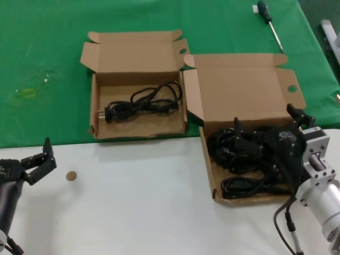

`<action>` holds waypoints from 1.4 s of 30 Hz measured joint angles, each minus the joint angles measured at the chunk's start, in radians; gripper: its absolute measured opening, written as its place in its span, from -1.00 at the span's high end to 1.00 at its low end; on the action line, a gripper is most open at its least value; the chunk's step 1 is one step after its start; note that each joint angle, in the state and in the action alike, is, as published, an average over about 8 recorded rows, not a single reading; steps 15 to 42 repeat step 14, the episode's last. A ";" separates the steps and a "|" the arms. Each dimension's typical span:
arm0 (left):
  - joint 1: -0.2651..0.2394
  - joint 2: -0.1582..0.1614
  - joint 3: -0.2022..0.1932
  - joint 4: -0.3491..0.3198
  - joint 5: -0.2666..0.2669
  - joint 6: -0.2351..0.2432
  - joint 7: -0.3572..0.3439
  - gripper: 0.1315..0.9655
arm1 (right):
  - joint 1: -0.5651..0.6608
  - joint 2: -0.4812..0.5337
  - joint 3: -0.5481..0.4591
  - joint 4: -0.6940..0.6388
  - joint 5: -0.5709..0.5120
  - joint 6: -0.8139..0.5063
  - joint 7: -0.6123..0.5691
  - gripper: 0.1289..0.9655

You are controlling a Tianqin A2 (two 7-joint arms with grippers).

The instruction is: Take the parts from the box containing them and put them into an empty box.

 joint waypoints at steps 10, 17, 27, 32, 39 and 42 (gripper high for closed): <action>0.000 0.000 0.000 0.000 0.000 0.000 0.000 -1.00 | 0.000 0.000 0.000 0.000 0.000 0.000 0.000 -1.00; 0.000 0.000 0.000 0.000 0.000 0.000 0.000 -1.00 | 0.000 0.000 0.000 0.000 0.000 0.000 0.000 -1.00; 0.000 0.000 0.000 0.000 0.000 0.000 0.000 -1.00 | 0.000 0.000 0.000 0.000 0.000 0.000 0.000 -1.00; 0.000 0.000 0.000 0.000 0.000 0.000 0.000 -1.00 | 0.000 0.000 0.000 0.000 0.000 0.000 0.000 -1.00; 0.000 0.000 0.000 0.000 0.000 0.000 0.000 -1.00 | 0.000 0.000 0.000 0.000 0.000 0.000 0.000 -1.00; 0.000 0.000 0.000 0.000 0.000 0.000 0.000 -1.00 | 0.000 0.000 0.000 0.000 0.000 0.000 0.000 -1.00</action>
